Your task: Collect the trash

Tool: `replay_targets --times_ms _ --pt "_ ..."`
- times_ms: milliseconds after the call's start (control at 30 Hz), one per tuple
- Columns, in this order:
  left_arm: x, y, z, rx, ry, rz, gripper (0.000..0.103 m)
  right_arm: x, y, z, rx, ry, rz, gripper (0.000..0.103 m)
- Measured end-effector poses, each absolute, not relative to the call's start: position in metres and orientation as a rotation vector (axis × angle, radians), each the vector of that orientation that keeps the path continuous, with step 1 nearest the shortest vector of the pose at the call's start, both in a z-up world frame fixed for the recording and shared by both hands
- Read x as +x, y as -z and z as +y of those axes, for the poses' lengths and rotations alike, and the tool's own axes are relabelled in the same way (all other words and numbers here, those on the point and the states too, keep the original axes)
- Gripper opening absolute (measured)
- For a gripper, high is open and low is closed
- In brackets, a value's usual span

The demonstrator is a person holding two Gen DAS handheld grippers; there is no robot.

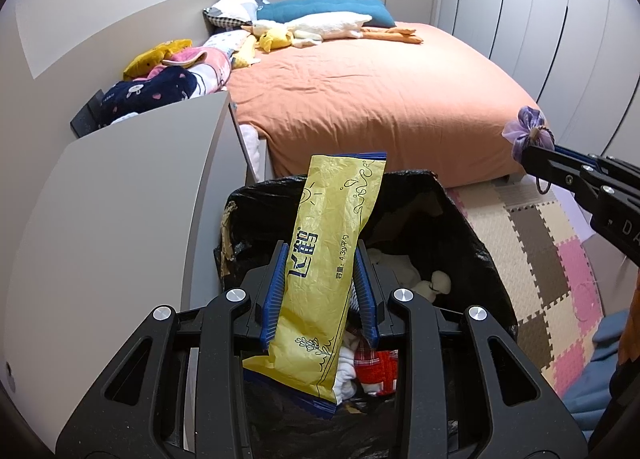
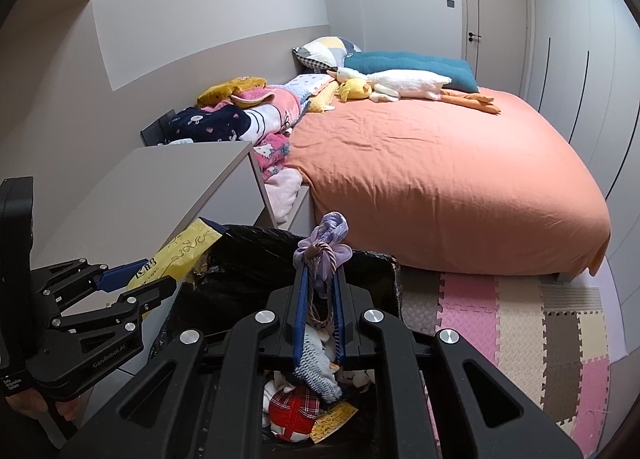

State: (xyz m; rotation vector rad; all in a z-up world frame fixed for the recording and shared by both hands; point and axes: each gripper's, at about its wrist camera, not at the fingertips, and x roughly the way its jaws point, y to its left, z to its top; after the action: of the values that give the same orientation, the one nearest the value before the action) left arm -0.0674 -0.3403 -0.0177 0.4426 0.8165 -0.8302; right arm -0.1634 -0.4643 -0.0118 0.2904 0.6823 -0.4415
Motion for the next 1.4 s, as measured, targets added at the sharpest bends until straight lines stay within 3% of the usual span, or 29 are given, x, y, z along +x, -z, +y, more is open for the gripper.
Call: replay_targets --times_ms 100,133,167,200,233,500,1400 --pt "-0.067 0.022 -0.343 0.466 0.833 0.843 0.033 -0.159 0.013 -0.465 0.283 0.439 0.701 0.016" --pt "-0.067 0.025 -0.345 0.485 0.84 0.864 0.045 -0.158 0.013 -0.464 0.28 0.439 0.707 0.03" --pt "-0.068 0.027 -0.346 0.497 0.837 0.876 0.077 -0.157 0.013 -0.463 0.275 0.446 0.706 0.055" --pt "-0.069 0.028 -0.345 0.501 0.825 0.869 0.093 -0.158 0.011 -0.463 0.273 0.456 0.69 0.073" --pt "-0.071 0.026 -0.343 0.501 0.806 0.834 0.097 -0.159 0.009 -0.462 0.267 0.468 0.671 0.076" --pt "-0.067 0.026 -0.336 0.481 0.777 0.825 0.097 -0.166 0.01 -0.466 0.283 0.492 0.658 0.082" --pt "-0.067 0.02 -0.328 0.456 0.776 0.814 0.097 -0.159 0.008 -0.459 0.277 0.48 0.661 0.083"
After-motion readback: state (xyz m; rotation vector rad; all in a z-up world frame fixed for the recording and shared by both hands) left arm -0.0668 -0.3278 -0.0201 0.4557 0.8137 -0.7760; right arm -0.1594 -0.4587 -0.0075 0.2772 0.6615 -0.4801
